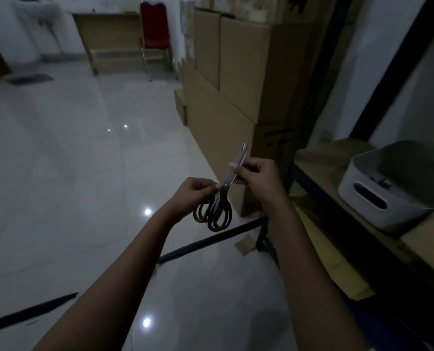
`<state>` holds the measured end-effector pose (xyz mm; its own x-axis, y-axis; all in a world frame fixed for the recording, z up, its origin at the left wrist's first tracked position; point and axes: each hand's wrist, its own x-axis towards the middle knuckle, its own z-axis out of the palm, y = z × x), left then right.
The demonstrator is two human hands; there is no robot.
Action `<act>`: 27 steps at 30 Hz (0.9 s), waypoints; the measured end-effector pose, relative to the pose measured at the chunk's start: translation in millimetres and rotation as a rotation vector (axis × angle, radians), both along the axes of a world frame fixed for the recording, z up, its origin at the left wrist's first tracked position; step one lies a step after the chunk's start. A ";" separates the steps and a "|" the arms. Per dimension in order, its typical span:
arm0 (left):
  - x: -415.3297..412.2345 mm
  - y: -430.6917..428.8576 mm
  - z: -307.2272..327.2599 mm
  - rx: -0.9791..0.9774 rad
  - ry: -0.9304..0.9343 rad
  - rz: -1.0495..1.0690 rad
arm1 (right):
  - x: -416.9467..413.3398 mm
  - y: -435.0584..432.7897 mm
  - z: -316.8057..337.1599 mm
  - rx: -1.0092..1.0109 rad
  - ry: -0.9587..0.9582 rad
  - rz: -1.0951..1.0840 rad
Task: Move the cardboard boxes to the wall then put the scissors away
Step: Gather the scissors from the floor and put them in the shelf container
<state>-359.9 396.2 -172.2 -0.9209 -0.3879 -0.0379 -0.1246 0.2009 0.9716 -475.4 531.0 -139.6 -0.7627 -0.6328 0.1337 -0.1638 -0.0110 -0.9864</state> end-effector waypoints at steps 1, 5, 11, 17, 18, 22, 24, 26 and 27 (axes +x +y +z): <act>-9.3 4.2 7.0 -0.010 0.015 -0.022 | -4.6 7.8 9.0 0.003 0.017 -0.038; -46.8 29.4 27.6 -0.023 0.076 -0.116 | -24.6 42.6 37.1 0.034 0.098 -0.172; -94.2 86.7 47.6 -0.016 0.120 -0.296 | -52.8 105.9 77.1 0.055 0.308 -0.392; -129.9 138.5 54.5 -0.051 0.119 -0.245 | -73.0 152.6 110.4 0.060 0.453 -0.575; -138.7 147.8 52.8 -0.102 0.110 -0.243 | -75.3 161.5 116.8 0.048 0.472 -0.615; -163.8 172.9 43.2 -0.486 0.071 -0.260 | -81.7 188.4 134.9 0.041 0.608 -0.731; -172.1 187.4 41.1 -0.647 0.075 -0.330 | -86.1 199.6 138.8 0.018 0.642 -0.781; -175.9 199.1 38.9 -0.851 0.086 -0.398 | -91.3 206.2 138.4 0.025 0.683 -0.812; -178.5 203.7 38.3 -0.940 0.109 -0.424 | -91.8 208.5 139.2 0.028 0.704 -0.820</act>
